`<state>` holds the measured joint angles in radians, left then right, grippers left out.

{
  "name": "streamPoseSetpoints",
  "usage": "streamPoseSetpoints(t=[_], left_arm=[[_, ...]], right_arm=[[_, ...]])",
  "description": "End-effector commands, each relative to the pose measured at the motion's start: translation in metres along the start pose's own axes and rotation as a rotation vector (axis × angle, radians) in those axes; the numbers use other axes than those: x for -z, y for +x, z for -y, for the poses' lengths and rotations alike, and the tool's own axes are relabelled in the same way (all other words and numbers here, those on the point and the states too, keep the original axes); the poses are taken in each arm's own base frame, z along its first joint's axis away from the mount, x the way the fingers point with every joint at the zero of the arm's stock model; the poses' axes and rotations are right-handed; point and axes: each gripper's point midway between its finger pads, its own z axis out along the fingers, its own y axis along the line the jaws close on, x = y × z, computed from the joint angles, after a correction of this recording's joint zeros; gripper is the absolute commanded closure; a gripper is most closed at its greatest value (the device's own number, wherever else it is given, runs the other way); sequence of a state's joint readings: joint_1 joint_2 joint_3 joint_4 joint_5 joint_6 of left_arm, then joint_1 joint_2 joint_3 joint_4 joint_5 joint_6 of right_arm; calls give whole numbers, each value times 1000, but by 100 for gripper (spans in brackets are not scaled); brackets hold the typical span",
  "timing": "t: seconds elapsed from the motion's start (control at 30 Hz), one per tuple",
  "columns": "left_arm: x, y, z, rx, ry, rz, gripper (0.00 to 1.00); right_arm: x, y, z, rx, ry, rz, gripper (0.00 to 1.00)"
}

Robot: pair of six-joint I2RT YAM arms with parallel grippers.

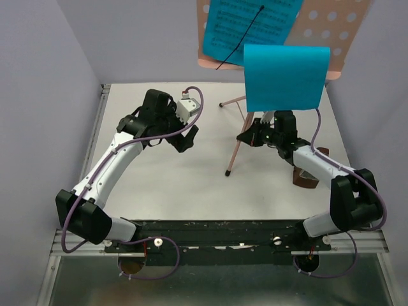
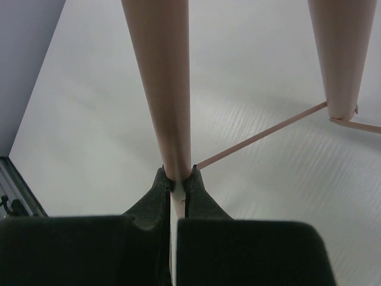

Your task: Pack up the instrument practice props

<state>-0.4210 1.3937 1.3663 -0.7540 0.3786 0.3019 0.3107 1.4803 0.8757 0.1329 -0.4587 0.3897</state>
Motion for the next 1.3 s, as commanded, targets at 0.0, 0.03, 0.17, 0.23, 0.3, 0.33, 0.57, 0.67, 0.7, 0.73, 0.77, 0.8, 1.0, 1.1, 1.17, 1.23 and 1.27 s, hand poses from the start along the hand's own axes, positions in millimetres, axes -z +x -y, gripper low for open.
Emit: streamPoseSetpoints(t=[0.0,0.03,0.17,0.23,0.3,0.33,0.57,0.67,0.7,0.73,0.77,0.8,1.0,1.1,1.17,1.23,1.27], left_arm=[[19,-11,4,-7,-13,42,1],[23,-12,5,-6,-17,47,1],[40,-8,2,26,-34,50,1],[47,-7,1,38,-46,55,1],[51,-5,-2,42,-60,56,1],[53,-5,-3,43,-68,57,1],[61,-12,-13,38,-109,74,1],[66,-14,-9,26,-92,83,1],[68,-15,-7,19,-85,89,1],[69,-14,-5,19,-77,91,1],[71,-14,-1,13,-65,96,1],[73,-15,1,9,-57,101,1],[85,-7,12,-17,-40,117,1],[87,-6,11,-38,-48,126,1],[88,-9,8,-47,-61,132,1],[90,-12,3,-46,-84,139,1],[91,-14,1,-43,-94,145,1]], right_arm=[[22,52,-46,-77,-199,-190,100],[26,53,-49,-74,-210,-194,100],[39,58,-62,-53,-266,-209,100],[44,63,-65,-63,-278,-235,100],[46,67,-66,-75,-284,-248,100],[47,67,-68,-80,-296,-251,100],[27,59,-75,-201,-301,-239,100],[17,65,-80,-215,-299,-245,100],[15,69,-80,-221,-287,-251,100],[13,74,-78,-221,-278,-258,97],[12,78,-76,-223,-265,-262,89],[12,81,-71,-219,-246,-262,69],[30,81,-75,-115,-257,-255,1],[44,80,-74,-64,-217,-288,1],[53,80,-74,-14,-208,-292,1],[66,88,-77,66,-246,-313,1],[74,93,-79,120,-272,-324,0]])
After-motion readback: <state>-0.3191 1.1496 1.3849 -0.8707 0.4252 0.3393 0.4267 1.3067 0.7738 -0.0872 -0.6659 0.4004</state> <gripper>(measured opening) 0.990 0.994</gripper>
